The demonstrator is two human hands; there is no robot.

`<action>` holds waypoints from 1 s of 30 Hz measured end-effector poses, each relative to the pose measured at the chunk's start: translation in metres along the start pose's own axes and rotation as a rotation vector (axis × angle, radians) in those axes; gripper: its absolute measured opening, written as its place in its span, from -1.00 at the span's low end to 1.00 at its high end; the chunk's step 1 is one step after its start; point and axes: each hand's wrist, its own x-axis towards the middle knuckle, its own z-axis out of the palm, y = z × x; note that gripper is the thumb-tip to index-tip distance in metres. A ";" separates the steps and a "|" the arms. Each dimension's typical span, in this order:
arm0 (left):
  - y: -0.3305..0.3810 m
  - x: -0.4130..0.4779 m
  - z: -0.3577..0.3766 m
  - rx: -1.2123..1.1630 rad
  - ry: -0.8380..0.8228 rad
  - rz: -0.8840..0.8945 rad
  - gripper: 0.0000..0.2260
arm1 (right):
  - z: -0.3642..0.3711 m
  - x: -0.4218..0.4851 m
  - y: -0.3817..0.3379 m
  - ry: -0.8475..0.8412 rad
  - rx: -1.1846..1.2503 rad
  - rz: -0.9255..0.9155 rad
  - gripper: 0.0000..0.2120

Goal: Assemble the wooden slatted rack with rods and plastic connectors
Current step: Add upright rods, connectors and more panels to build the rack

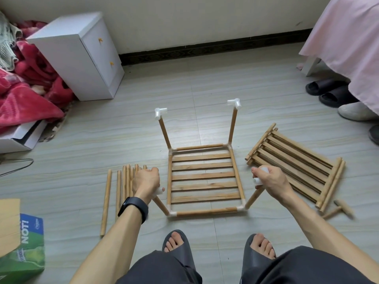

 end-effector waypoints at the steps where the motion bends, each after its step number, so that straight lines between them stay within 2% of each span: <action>1: 0.001 0.003 0.001 -0.044 0.000 -0.002 -0.65 | 0.002 0.004 -0.001 0.012 -0.003 0.008 -0.59; 6: 0.006 0.008 0.003 -0.325 -0.060 -0.020 -0.72 | 0.006 0.021 -0.015 0.112 -0.078 -0.001 -0.62; 10: 0.000 0.011 0.000 -0.591 -0.256 -0.021 -0.74 | 0.008 0.008 -0.030 0.195 -0.256 -0.133 -0.75; 13: -0.019 0.025 -0.007 -0.846 -0.419 -0.062 -0.69 | 0.018 -0.009 -0.028 0.494 -0.526 -0.497 -0.78; 15: -0.041 0.039 -0.010 -0.861 -0.374 -0.074 -0.68 | 0.032 -0.016 -0.027 0.522 -0.640 -0.758 -0.77; 17: -0.070 0.054 -0.010 -0.657 -0.233 -0.059 -0.77 | 0.058 -0.020 -0.021 0.377 -0.671 -0.900 -0.79; 18: -0.087 0.062 -0.009 -0.518 -0.160 -0.057 -0.85 | 0.073 -0.020 -0.016 0.262 -0.663 -0.901 -0.81; 20: -0.122 0.074 -0.007 -0.306 -0.074 -0.078 -0.94 | 0.103 -0.012 -0.002 -0.008 -0.670 -0.724 -0.79; 22: -0.155 0.082 -0.006 -0.116 -0.070 -0.153 -0.80 | 0.129 0.003 0.019 -0.244 -0.809 -0.459 -0.65; 24: -0.186 0.089 -0.004 0.093 -0.095 -0.237 -0.61 | 0.151 0.019 0.042 -0.480 -0.999 -0.284 -0.50; 27: -0.216 0.099 0.002 0.220 -0.100 -0.296 -0.47 | 0.181 0.035 0.073 -0.691 -1.143 -0.196 -0.36; 30: -0.231 0.115 0.007 0.309 -0.100 -0.301 -0.48 | 0.202 0.033 0.096 -0.814 -1.242 -0.148 -0.29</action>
